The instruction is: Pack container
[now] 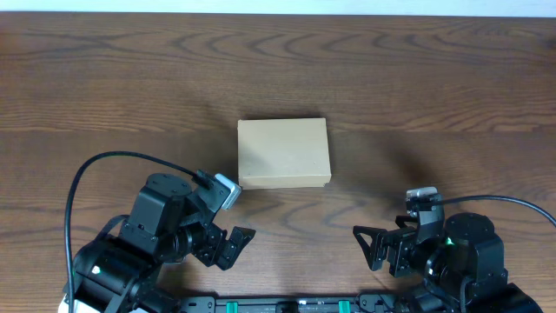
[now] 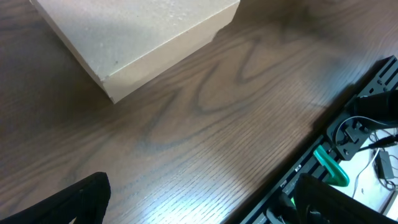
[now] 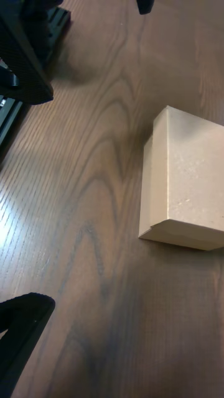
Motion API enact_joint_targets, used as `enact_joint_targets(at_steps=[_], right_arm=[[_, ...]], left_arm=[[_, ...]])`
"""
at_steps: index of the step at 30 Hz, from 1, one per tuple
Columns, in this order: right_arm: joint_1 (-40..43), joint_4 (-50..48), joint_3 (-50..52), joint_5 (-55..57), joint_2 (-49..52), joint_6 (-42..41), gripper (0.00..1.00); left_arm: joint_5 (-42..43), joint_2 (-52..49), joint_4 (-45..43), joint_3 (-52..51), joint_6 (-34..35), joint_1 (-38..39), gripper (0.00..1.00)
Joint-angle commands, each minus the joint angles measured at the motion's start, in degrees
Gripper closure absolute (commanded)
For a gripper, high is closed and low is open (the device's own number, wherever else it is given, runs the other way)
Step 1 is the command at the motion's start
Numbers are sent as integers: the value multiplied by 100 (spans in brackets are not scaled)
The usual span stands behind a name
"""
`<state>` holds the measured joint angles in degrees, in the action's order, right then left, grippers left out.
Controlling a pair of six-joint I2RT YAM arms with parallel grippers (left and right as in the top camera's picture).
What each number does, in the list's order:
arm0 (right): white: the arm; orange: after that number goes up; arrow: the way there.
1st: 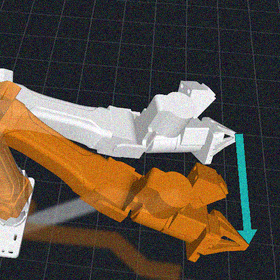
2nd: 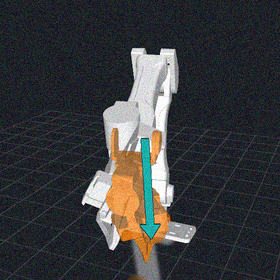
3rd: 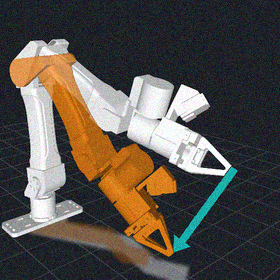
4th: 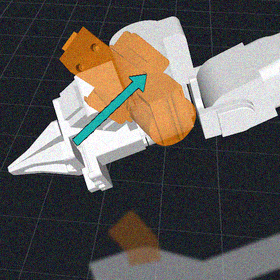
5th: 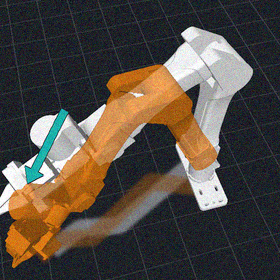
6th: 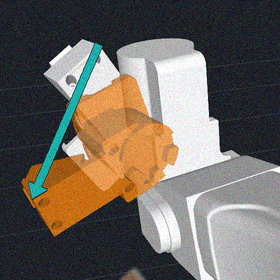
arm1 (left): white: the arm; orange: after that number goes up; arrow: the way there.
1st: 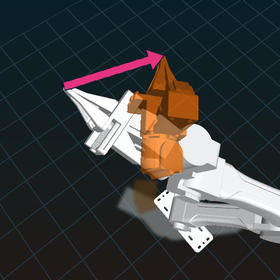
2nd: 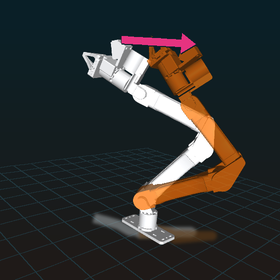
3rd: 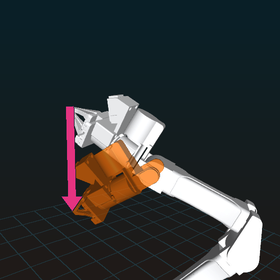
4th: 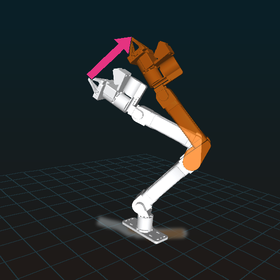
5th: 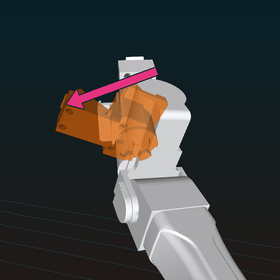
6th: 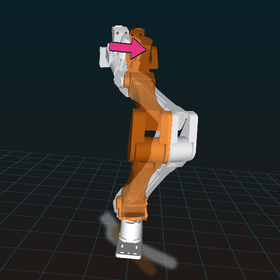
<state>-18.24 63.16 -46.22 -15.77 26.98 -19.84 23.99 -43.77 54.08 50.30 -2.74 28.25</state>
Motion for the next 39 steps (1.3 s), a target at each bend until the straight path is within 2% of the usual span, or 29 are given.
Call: enact_joint_targets(at_steps=[1, 15, 19, 24, 28, 39], right_arm=[[-59, -7, 59, 35, -20, -133, 1], [-59, -7, 59, 35, -20, -133, 1], [-59, -7, 59, 35, -20, -133, 1], [-59, -7, 59, 35, -20, -133, 1], [-59, -7, 59, 35, -20, -133, 1], [-59, -7, 59, 35, -20, -133, 1]], left_arm=[[-46, 0, 7, -4, 61, 17, 5], [-66, 90, 50, -4, 59, -4, 5], [-553, 527, -103, -144, -52, -437, 5], [-702, 1556, -1202, -1185, -369, -1121, 5], [-645, 2424, -1963, -2260, -369, -1425, 5], [-334, 3707, -2879, -3950, -339, -1502, 5]])
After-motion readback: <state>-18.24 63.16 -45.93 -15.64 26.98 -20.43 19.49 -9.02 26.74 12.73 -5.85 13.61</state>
